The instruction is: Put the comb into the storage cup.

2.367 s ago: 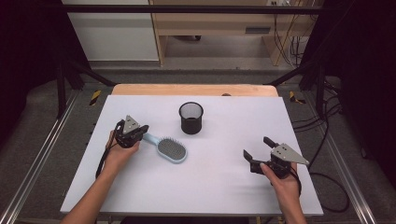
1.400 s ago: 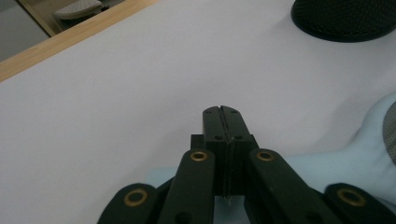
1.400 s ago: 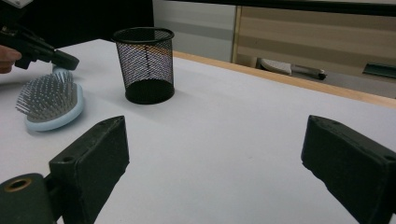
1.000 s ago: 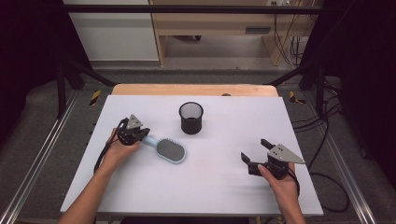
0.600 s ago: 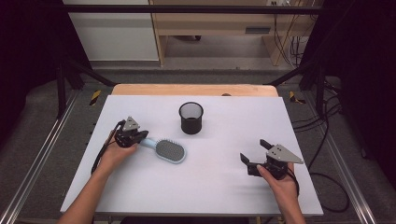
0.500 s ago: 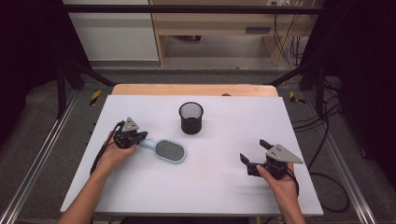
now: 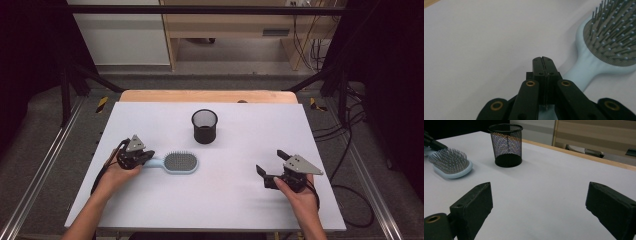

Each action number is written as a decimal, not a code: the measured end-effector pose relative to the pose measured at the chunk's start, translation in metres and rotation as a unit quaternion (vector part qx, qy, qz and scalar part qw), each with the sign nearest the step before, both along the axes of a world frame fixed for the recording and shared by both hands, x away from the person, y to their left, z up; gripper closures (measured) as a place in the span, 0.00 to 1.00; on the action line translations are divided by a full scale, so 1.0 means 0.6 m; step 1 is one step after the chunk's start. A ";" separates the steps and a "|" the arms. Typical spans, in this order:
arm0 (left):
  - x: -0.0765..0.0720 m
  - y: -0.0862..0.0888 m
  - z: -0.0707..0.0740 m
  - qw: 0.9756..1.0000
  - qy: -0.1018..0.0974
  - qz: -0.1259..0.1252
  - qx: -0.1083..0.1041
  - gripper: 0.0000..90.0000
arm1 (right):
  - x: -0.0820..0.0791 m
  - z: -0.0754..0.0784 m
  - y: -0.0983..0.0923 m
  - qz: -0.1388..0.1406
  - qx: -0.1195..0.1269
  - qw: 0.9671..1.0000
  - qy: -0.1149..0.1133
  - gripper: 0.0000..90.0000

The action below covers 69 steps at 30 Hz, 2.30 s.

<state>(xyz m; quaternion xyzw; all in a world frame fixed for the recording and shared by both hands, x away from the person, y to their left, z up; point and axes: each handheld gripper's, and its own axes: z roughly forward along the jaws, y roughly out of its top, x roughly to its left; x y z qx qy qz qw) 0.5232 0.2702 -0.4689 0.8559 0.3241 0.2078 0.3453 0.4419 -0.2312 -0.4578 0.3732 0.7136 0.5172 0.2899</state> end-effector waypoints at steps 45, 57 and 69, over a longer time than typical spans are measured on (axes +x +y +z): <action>-0.115 -0.028 -0.003 0.999 0.047 -0.025 0.010 1.00 | -0.001 -0.002 0.007 0.015 -0.021 1.000 0.008 0.08; -0.129 -0.043 0.034 0.999 0.001 0.013 -0.043 0.80 | -0.003 -0.001 0.006 0.015 -0.022 1.000 0.007 0.08; -0.129 -0.056 0.022 0.998 0.018 0.021 -0.050 0.14 | -0.004 -0.001 0.007 0.017 -0.024 1.000 0.010 0.07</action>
